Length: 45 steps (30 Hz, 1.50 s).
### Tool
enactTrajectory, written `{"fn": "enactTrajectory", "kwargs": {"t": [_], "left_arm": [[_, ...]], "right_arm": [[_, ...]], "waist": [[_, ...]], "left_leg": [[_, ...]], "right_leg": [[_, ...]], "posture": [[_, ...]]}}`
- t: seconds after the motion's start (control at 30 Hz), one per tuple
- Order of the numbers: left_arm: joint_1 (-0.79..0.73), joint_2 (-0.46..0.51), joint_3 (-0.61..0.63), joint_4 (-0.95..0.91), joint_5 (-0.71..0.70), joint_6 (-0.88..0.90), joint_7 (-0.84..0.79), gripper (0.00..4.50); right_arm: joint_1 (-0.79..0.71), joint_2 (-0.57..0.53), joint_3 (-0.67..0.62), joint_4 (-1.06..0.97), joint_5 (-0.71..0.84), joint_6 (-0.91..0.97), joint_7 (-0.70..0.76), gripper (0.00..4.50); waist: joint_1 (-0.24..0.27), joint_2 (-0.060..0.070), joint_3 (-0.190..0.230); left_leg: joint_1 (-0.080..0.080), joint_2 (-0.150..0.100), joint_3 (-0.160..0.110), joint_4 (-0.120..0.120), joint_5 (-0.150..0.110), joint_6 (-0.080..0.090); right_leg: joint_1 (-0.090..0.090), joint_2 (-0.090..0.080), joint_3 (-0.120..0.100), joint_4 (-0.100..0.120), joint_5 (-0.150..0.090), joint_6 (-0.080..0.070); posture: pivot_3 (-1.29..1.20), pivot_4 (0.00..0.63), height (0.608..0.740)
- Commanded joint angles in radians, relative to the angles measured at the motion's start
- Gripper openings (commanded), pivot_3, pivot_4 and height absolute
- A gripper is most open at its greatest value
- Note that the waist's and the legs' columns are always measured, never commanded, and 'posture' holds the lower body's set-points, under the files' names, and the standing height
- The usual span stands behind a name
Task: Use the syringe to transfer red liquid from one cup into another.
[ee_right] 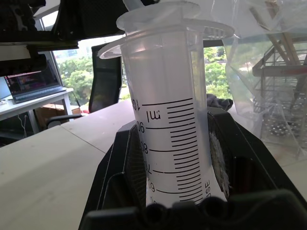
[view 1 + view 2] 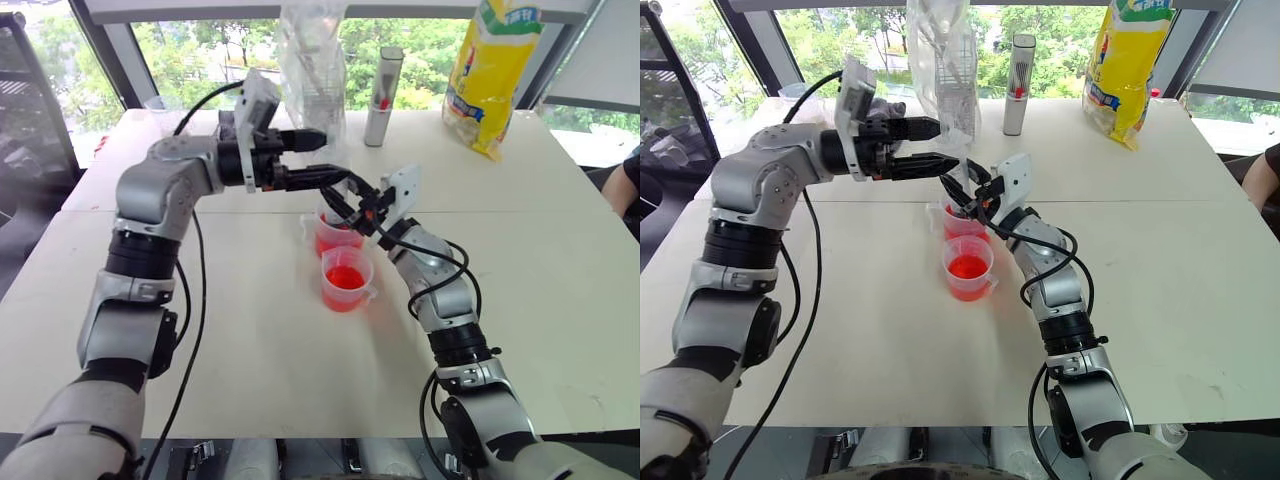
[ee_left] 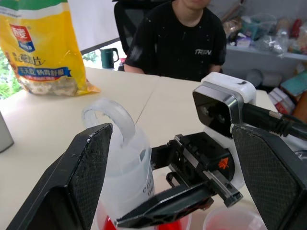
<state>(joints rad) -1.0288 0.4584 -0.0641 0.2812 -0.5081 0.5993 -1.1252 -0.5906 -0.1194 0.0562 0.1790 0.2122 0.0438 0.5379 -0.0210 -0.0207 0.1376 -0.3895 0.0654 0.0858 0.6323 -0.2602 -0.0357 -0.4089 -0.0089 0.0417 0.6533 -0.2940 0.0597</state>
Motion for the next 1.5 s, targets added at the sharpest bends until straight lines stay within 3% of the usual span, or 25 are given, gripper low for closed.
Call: {"fn": "enactTrajectory", "kwargs": {"t": [0.03,0.1,0.2,0.37,0.43,1.5], "left_arm": [[-0.042,-0.011,0.010,0.005,0.003,-0.018,-0.018,4.07],[-0.049,-0.019,0.009,0.019,0.007,-0.020,-0.022,4.07],[-0.056,-0.030,0.010,0.038,0.012,-0.019,-0.028,3.23],[-0.057,-0.040,0.016,0.049,0.014,-0.017,-0.037,0.79],[-0.054,-0.041,0.018,0.050,0.016,-0.016,-0.041,0.07],[-0.180,-0.066,0.087,0.158,0.015,-0.070,-0.022,0.07]], "right_arm": [[-0.008,0.000,0.000,-0.033,0.004,-0.019,0.004,1.44],[-0.006,0.000,0.001,-0.035,0.003,-0.019,0.005,1.44],[-0.005,0.000,0.005,-0.035,0.000,-0.019,0.005,1.44],[-0.001,-0.001,0.009,-0.040,-0.002,-0.018,0.006,1.44],[0.000,-0.002,0.011,-0.041,-0.001,-0.018,0.007,1.44],[0.061,-0.018,0.023,-0.103,0.018,0.099,0.033,1.44]], "waist": [[0.000,0.000,0.000],[-0.001,0.000,0.000],[0.000,0.000,0.000],[-0.001,0.000,0.000],[0.000,0.000,0.000],[0.001,0.000,0.000]], "left_leg": [[0.000,0.000,0.000,0.000,0.000,0.000],[0.000,0.000,0.000,0.000,0.000,0.000],[0.000,0.000,0.000,0.000,0.000,0.000],[0.000,0.000,0.000,0.000,0.000,0.000],[0.000,0.000,0.000,0.000,0.000,0.000],[0.000,0.000,0.000,0.000,0.000,0.000]], "right_leg": [[0.000,0.000,0.000,0.000,0.000,0.000],[0.000,0.000,0.000,0.000,0.000,0.000],[0.000,0.000,0.000,0.000,0.000,0.000],[0.000,0.000,0.000,0.000,0.000,0.000],[0.000,0.000,0.000,0.000,0.000,0.000],[0.000,0.000,0.000,0.000,0.000,0.000]], "posture": [[0.00,0.150,0.740],[0.00,0.150,0.740],[0.00,0.150,0.740],[0.00,0.150,0.740],[0.00,0.150,0.740],[0.00,0.150,0.740]]}}
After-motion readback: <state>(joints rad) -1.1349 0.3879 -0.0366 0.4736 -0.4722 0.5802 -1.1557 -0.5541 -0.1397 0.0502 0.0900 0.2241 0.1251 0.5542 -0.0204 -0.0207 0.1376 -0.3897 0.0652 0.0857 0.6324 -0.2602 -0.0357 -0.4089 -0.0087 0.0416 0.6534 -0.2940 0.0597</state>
